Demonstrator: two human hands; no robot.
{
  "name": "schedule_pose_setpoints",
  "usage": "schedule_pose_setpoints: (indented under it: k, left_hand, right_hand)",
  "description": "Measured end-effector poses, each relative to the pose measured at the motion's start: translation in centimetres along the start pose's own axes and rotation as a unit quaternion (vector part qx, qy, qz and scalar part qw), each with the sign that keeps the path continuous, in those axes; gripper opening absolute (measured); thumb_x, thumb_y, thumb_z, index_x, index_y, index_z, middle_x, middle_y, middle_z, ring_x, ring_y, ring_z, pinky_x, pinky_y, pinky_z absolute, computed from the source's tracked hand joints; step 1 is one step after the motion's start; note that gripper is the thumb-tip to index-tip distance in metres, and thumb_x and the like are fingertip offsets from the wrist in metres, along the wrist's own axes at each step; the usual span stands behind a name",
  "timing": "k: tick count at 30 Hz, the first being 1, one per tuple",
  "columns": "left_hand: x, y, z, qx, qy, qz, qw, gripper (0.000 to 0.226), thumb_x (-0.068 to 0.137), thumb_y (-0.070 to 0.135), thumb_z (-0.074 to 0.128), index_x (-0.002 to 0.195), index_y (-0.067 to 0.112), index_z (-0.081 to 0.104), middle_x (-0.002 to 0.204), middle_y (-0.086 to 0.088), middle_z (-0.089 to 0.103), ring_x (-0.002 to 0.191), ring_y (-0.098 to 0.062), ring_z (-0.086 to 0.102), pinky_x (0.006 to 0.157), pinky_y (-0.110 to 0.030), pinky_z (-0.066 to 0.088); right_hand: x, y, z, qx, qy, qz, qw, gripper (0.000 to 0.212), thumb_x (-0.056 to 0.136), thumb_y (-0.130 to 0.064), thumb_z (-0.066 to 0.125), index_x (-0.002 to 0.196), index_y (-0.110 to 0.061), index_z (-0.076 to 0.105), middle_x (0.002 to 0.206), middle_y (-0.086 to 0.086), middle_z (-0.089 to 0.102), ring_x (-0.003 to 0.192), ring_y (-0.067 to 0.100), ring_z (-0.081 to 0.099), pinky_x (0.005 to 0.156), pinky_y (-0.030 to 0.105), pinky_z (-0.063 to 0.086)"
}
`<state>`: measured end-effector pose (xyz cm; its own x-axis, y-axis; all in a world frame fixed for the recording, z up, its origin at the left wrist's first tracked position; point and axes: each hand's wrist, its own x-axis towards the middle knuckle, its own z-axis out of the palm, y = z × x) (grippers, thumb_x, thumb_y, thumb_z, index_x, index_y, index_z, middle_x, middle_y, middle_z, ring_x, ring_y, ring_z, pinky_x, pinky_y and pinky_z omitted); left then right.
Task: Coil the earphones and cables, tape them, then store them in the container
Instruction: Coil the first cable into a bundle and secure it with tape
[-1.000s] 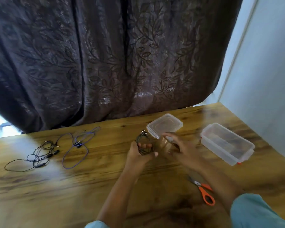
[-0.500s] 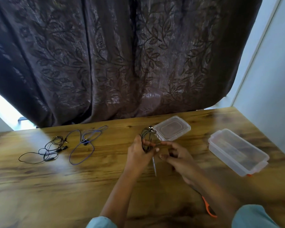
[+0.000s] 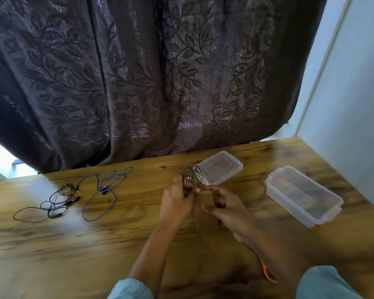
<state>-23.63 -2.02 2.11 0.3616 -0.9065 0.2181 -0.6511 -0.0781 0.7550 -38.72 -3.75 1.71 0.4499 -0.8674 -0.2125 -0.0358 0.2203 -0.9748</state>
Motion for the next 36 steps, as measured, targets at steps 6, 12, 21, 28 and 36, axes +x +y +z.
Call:
schedule_pose_setpoints:
  k: [6,12,21,28,36]
  left_hand:
    - [-0.1,-0.1,0.5,0.003,0.034,0.009,0.999,0.020,0.087,0.021,0.063,0.100,0.012,0.050,0.088,0.003,0.068,0.081,-0.016,0.066,0.068,-0.036,0.054]
    - [1.9,-0.3,-2.7,-0.128,0.084,-0.068,0.986,0.020,0.085,0.017,0.068,0.089,0.019,0.049,0.083,0.014,0.061,0.076,0.005,0.057,0.057,-0.006,0.043]
    - [2.2,-0.1,-1.0,-0.124,-0.017,-0.042,0.991,0.031,0.080,0.033,0.071,0.079,0.025,0.042,0.088,-0.002,0.063,0.086,-0.018,0.061,0.071,-0.035,0.049]
    - [1.9,-0.7,-1.4,-0.141,-0.024,-0.048,0.988,0.040,0.081,0.041,0.068,0.091,0.003,0.056,0.089,-0.008,0.069,0.084,-0.019,0.066,0.073,-0.036,0.054]
    - [1.0,0.4,-1.8,-0.226,-0.064,-0.074,0.969,0.041,0.089,0.033,0.060,0.091,-0.007,0.054,0.082,-0.007,0.059,0.079,-0.019,0.058,0.070,-0.030,0.046]
  right_hand:
    - [-0.5,0.1,0.1,-0.022,0.013,-0.002,1.000,0.050,0.079,-0.005,0.073,0.120,-0.027,0.056,0.093,0.006,0.074,0.091,0.020,0.071,0.078,0.034,0.058]
    - [-2.5,1.3,1.0,-0.042,0.055,-0.011,0.998,0.056,0.078,-0.010,0.074,0.114,-0.044,0.050,0.095,-0.007,0.074,0.089,0.000,0.068,0.081,0.024,0.056]
    - [-1.0,1.0,0.7,-0.075,0.066,-0.021,0.995,0.049,0.073,-0.016,0.080,0.104,-0.045,0.056,0.096,0.002,0.072,0.090,0.014,0.069,0.082,0.036,0.058]
    - [-0.7,-0.8,-0.9,-0.189,0.065,-0.077,0.977,0.052,0.075,-0.013,0.078,0.118,-0.030,0.056,0.091,-0.008,0.067,0.085,0.005,0.066,0.071,0.017,0.052]
    - [-0.7,-0.6,-3.0,-0.556,0.105,-0.135,0.813,0.053,0.088,-0.016,0.061,0.136,-0.030,0.042,0.129,-0.003,0.054,0.117,0.017,0.053,0.086,0.027,0.046]
